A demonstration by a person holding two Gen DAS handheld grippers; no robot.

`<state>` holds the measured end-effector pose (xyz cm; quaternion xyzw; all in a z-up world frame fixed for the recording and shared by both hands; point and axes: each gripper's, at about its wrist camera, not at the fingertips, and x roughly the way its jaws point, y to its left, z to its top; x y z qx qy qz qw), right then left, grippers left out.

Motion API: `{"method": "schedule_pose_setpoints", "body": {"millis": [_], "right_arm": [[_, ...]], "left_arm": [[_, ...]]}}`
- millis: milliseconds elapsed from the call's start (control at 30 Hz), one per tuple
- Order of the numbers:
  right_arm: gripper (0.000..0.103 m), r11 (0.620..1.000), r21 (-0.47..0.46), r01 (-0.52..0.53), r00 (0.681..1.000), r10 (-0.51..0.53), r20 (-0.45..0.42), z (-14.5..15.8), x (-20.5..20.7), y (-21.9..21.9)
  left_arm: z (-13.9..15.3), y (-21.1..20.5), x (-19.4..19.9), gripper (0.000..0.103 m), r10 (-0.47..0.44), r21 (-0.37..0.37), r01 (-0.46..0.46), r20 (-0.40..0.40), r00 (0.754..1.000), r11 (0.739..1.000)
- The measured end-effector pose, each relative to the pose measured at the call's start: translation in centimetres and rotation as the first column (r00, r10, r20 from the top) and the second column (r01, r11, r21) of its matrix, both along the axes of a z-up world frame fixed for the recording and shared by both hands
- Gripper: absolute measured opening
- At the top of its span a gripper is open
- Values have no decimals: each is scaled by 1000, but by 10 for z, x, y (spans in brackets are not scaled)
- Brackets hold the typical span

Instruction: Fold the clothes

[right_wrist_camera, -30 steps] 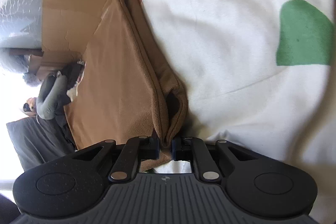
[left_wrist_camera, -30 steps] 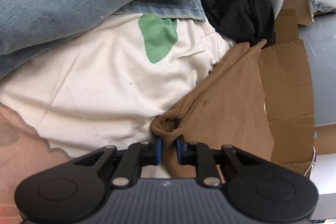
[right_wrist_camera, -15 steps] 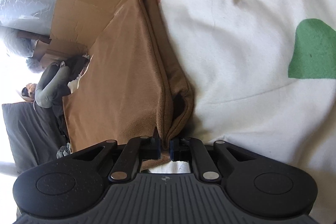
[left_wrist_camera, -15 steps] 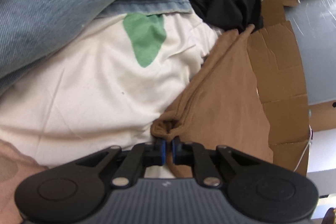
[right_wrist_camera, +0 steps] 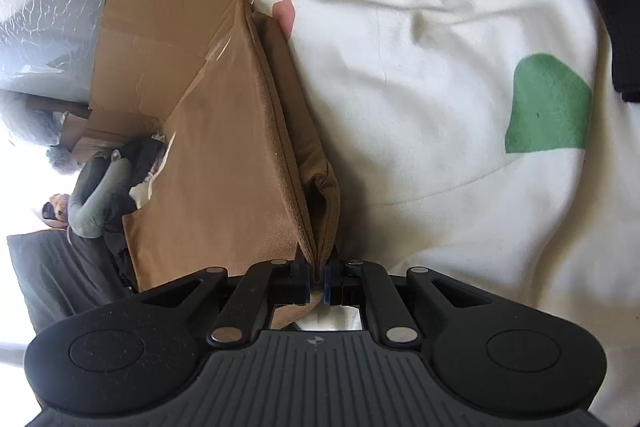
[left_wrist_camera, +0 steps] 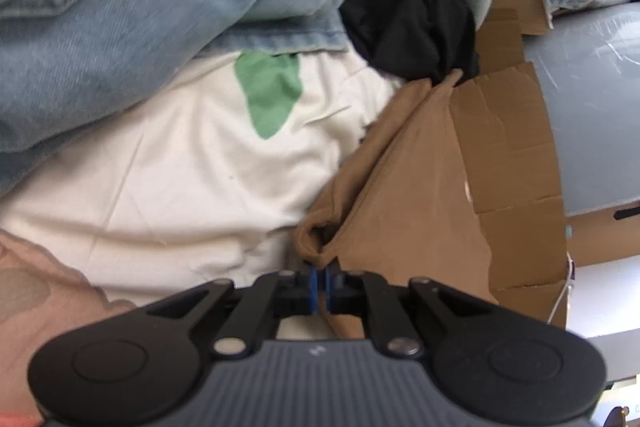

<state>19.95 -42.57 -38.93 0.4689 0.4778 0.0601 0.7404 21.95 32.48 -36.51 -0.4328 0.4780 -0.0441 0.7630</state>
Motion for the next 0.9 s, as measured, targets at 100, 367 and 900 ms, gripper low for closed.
{"method": "schedule_pose_setpoints", "body": {"millis": [100, 367, 900], "right_arm": [[4, 1000, -11, 18, 1000, -18, -15, 9, -1, -3], [3, 997, -74, -21, 999, 19, -31, 43, -9, -6], [3, 995, -64, 75, 993, -81, -90, 53, -118, -21]], "left_arm": [[11, -1, -4, 3, -3, 3, 3, -6, 1000, 1000], [29, -6, -22, 3, 15, 0, -15, -8, 1000, 1000], [63, -4, -82, 3, -57, 38, 59, -55, 997, 998]]}}
